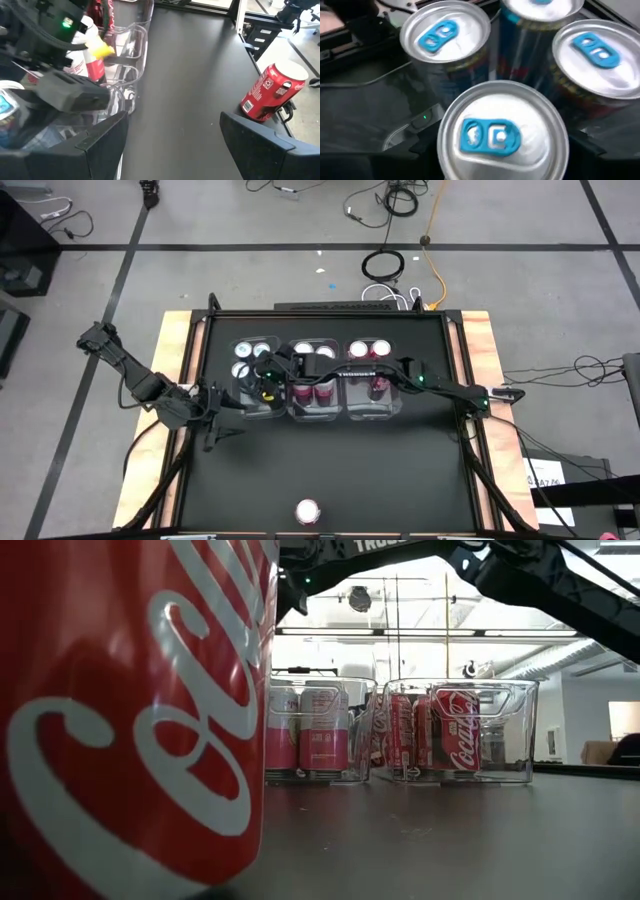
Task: Sort soda cans
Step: Put the blue soda can into the left transparent bin, then put the red-white soda can into the right transparent bin
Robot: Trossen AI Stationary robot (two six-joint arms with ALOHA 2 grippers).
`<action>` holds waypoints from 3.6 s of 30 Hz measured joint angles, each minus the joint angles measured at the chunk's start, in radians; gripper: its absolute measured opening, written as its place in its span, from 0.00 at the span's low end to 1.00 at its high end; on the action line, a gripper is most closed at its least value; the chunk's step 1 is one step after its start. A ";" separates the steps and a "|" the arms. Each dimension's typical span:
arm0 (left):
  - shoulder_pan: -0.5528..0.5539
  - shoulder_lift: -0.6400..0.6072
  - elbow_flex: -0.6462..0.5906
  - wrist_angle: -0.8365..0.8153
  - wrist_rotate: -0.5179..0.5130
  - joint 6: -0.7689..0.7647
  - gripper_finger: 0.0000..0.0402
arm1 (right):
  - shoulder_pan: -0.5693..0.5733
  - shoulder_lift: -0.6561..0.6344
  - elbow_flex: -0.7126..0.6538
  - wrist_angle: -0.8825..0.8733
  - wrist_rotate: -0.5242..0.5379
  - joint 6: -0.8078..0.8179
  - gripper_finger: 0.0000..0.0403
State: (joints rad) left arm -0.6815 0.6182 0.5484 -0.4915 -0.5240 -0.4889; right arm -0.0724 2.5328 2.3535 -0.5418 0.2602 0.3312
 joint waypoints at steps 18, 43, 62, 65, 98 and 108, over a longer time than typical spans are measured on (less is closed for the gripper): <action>0.000 0.000 0.000 0.000 0.007 -0.001 0.81 | 0.000 0.000 0.001 0.000 0.003 0.013 0.77; 0.000 0.002 0.000 0.001 0.006 -0.001 0.81 | 0.075 -0.285 0.004 -0.326 0.000 0.102 0.93; 0.000 0.002 0.000 0.015 0.006 -0.003 0.81 | 0.600 -0.360 0.003 -0.686 0.320 0.512 0.93; 0.000 0.002 0.000 0.016 0.006 -0.002 0.81 | 0.667 -0.360 0.003 -0.724 0.331 0.595 0.93; 0.000 0.003 0.000 0.048 0.003 -0.003 0.81 | 0.847 -0.169 0.002 -0.684 0.258 0.809 0.93; 0.000 0.005 0.000 0.050 -0.001 -0.003 0.81 | 0.837 -0.111 0.003 -0.594 0.288 0.729 0.93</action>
State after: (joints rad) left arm -0.6811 0.6230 0.5484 -0.4417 -0.5247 -0.4917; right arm 0.7651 2.4216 2.3562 -1.1355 0.5484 1.0603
